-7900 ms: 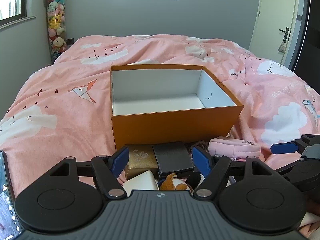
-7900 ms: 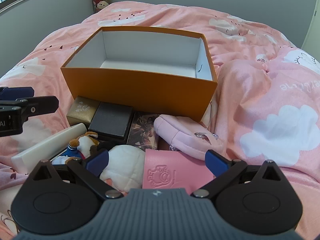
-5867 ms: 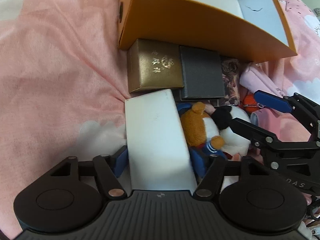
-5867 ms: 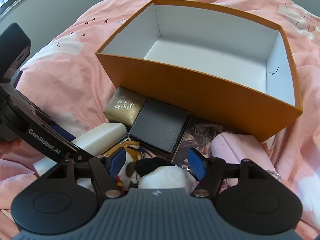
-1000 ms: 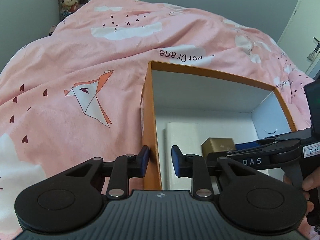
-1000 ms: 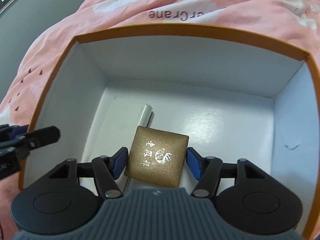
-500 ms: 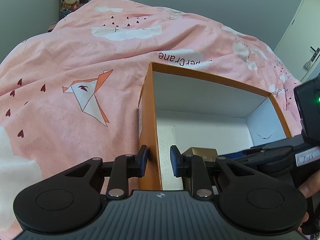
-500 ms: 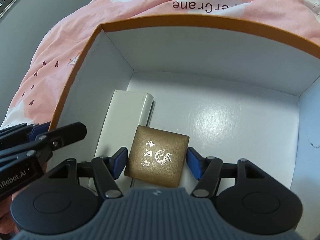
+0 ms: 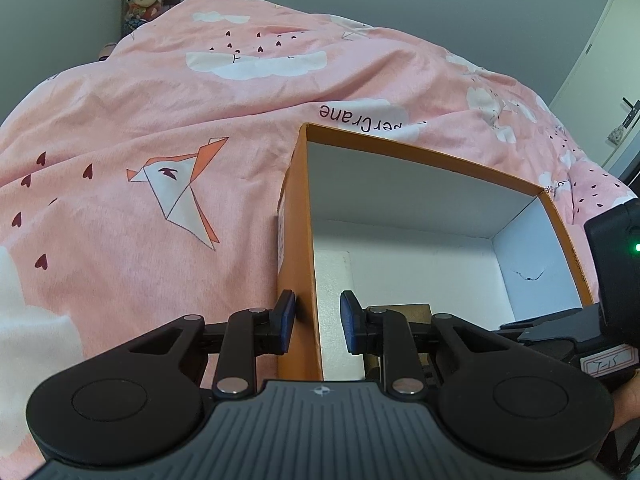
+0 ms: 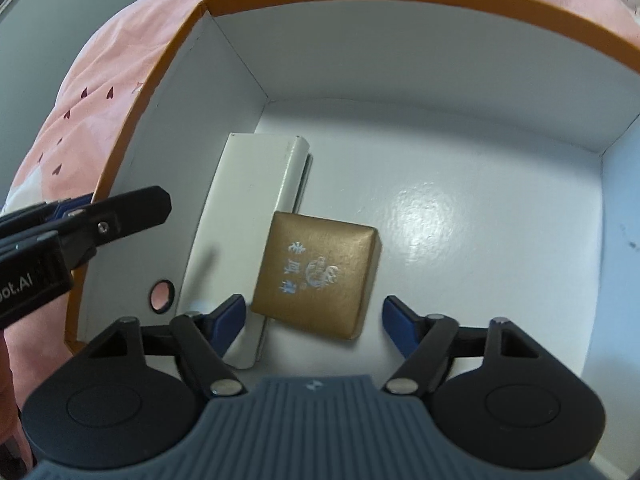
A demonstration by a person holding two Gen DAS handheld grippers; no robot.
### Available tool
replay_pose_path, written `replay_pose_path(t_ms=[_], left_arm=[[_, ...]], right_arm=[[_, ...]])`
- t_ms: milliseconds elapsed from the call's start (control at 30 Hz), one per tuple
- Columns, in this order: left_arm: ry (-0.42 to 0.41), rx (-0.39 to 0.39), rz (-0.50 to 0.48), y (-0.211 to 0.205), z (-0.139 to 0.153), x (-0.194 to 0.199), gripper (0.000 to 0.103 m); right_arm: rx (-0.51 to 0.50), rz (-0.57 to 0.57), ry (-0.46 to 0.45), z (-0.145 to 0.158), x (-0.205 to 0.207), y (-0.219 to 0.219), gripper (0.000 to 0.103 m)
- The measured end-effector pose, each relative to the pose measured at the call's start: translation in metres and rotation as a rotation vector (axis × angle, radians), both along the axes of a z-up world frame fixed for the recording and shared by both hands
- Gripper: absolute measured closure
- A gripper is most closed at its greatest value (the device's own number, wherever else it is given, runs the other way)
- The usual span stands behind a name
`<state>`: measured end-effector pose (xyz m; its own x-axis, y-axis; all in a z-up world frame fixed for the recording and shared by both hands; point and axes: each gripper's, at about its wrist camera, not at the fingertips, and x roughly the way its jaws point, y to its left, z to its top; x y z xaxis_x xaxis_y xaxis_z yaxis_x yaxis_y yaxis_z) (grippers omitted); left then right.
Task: Organize objects
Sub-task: 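Set the gold box onto the white box's end and open the right gripper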
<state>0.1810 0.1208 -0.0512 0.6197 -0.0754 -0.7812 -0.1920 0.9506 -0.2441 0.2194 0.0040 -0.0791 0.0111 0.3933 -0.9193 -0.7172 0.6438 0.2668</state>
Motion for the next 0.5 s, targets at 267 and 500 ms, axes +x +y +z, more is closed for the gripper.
replay_pose_path(t_ms=[267,500], left_arm=[[-0.002,-0.008,-0.001,0.003,0.001,0.0,0.076],[0.003,0.02,-0.006,0.002,0.008,0.009,0.076]], right_arm=[[0.051,-0.057,-0.025,0.014,0.004,-0.013,0.038],[0.141,-0.144,-0.04,0.035,0.03,-0.016,0.04]])
